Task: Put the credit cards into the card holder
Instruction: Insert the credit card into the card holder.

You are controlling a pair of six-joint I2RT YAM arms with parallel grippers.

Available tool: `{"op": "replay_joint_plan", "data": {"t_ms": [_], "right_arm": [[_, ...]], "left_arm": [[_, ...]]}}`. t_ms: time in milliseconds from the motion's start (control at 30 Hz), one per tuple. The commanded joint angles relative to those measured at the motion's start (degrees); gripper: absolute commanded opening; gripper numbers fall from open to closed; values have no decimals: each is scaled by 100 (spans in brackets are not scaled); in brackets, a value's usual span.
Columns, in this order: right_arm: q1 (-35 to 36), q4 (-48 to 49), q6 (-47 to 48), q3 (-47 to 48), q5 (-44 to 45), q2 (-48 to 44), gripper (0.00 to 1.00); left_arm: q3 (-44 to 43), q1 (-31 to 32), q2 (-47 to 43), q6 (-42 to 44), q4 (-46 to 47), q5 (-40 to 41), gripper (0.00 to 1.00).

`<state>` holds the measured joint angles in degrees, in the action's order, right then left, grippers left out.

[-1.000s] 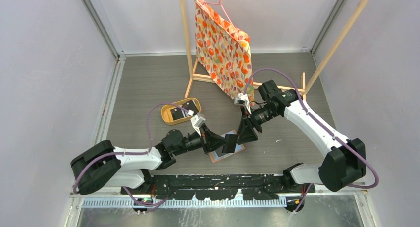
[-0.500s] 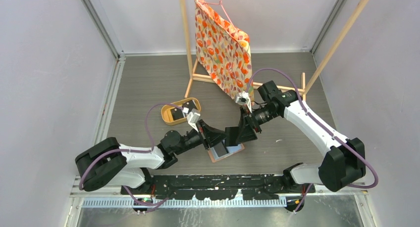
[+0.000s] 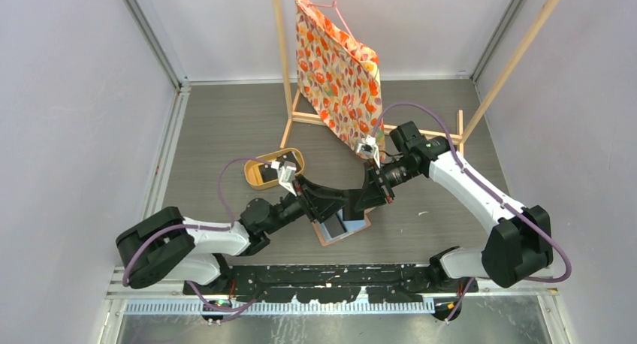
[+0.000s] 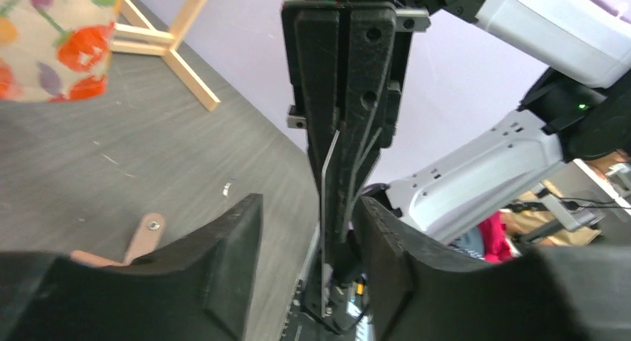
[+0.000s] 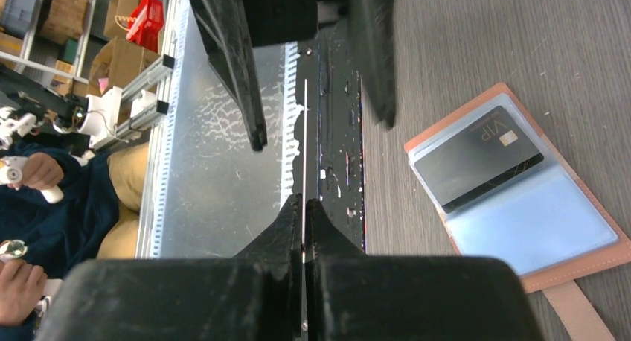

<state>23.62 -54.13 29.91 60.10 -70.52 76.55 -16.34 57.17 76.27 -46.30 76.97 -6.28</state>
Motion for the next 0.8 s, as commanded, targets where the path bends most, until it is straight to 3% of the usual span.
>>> {"op": "replay_joint_plan", "data": {"t_ms": [0,133,200,233,333,500,767], "right_arm": [[17,-556,678,211,150,-37,1],[40,-896,1147,252,162,-6,1],[93,-1028,1315,286,198,28,1],[123,-1116,1428,319,205,55,1],[170,-1316,1642,380,197,145,1],[198,-1434,1799,409,205,193,1],[212,-1457,1816,421,250,240,1]], "left_arm": [[106,-342,-796,-123,-701,-64,60],[-317,-910,-2140,81,-3383,-1115,71],[-658,-968,-2661,457,-4662,-1338,83],[-807,-975,-2819,615,-5185,-1386,91],[-1194,-1048,-2834,856,-6032,-1809,95],[-1639,-1085,-1977,619,-5872,-2686,90],[-2117,-1085,-695,76,-4928,-3271,63]]}}
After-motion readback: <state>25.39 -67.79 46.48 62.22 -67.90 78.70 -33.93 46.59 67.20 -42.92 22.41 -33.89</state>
